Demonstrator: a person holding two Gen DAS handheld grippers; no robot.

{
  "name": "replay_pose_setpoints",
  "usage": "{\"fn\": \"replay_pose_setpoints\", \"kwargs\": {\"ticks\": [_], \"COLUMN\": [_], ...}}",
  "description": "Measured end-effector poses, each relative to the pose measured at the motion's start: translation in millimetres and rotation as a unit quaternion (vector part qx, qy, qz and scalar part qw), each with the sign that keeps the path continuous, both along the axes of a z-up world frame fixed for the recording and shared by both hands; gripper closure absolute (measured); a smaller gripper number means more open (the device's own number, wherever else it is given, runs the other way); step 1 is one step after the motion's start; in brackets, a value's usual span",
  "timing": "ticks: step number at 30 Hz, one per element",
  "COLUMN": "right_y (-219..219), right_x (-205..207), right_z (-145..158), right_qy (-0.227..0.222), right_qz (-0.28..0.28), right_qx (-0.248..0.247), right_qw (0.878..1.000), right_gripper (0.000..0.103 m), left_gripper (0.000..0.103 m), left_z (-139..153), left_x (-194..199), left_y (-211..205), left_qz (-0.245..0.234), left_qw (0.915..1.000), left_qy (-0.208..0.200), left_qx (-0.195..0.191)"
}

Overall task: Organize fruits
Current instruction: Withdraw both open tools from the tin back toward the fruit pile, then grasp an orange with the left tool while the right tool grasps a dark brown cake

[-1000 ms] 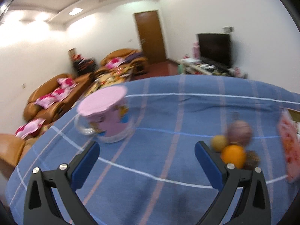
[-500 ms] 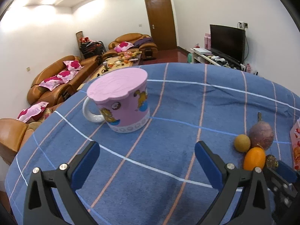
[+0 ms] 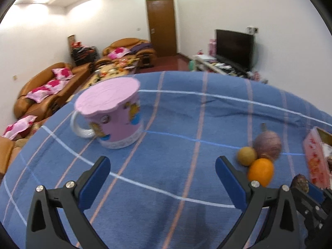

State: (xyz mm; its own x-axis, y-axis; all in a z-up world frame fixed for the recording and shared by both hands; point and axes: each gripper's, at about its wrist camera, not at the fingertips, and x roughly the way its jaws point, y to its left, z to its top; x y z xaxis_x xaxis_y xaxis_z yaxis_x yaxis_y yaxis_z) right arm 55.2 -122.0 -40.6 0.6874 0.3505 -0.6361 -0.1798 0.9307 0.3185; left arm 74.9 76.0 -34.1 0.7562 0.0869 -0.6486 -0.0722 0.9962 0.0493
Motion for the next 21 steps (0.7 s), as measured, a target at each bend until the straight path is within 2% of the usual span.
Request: {"fn": "replay_pose_setpoints", "kwargs": {"ticks": [4,7,9,11,15,16,17,18,19,20,21], "right_y": [-14,-28,-34,-39,-46,-47,-48,-49,-51,-53,-54], "right_x": [-37,-56,-63,-67,-65,-64,-64,-62,-61,-62,-61], "right_z": [20,30,34,38,40,40,39,39,38,38,39], "right_qy": [-0.053,-0.079,-0.093,-0.104,-0.105,-0.103,-0.102,-0.100,-0.098,-0.098,-0.096], "right_qz": [-0.020,-0.041,-0.053,-0.062,-0.064,-0.064,-0.065,-0.066,-0.067,-0.067,-0.066], "right_qx": [-0.025,-0.030,-0.034,-0.041,-0.035,-0.034,-0.033,-0.030,-0.026,-0.023,-0.020], "right_qw": [0.998,0.996,0.994,0.992,0.992,0.992,0.992,0.992,0.993,0.993,0.993], "right_gripper": [0.063,0.063,0.063,0.063,0.063,0.063,0.063,0.063,0.063,0.063,0.063], "left_gripper": [0.003,0.009,0.009,0.012,0.027,0.032,0.032,0.038,0.048,0.051,0.061], "left_z": [4,3,2,-1,-18,-22,-26,-24,-23,-22,-21], "left_x": [-6,-9,-9,-3,18,23,29,31,32,33,32], "left_y": [-15,-35,-47,-65,-91,-92,-93,-91,-89,-87,-85], "left_qz": [-0.068,-0.132,-0.157,-0.165,-0.158,-0.154,-0.151,-0.150,-0.150,-0.154,-0.156], "left_qw": [0.9973,0.9899,0.9861,0.9853,0.9842,0.9839,0.9826,0.9831,0.9834,0.9823,0.9822], "left_qy": [-0.011,-0.002,0.005,0.024,0.080,0.091,0.107,0.102,0.098,0.101,0.098], "left_qx": [-0.028,-0.051,-0.052,-0.035,-0.005,-0.007,-0.013,-0.025,-0.031,-0.035,-0.036]}}
